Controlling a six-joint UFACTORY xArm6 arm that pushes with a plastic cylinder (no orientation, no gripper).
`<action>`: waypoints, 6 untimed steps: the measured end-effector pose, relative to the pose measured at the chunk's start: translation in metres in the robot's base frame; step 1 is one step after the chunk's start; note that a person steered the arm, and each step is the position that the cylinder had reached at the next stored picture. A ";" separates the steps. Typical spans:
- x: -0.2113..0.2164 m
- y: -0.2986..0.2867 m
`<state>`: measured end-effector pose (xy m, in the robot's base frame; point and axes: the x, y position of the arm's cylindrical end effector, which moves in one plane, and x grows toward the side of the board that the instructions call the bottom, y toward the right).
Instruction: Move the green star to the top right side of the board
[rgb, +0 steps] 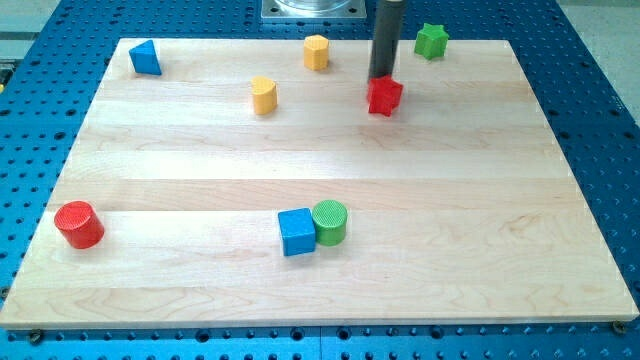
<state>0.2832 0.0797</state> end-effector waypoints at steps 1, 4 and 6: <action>-0.030 0.015; -0.090 0.058; -0.085 0.086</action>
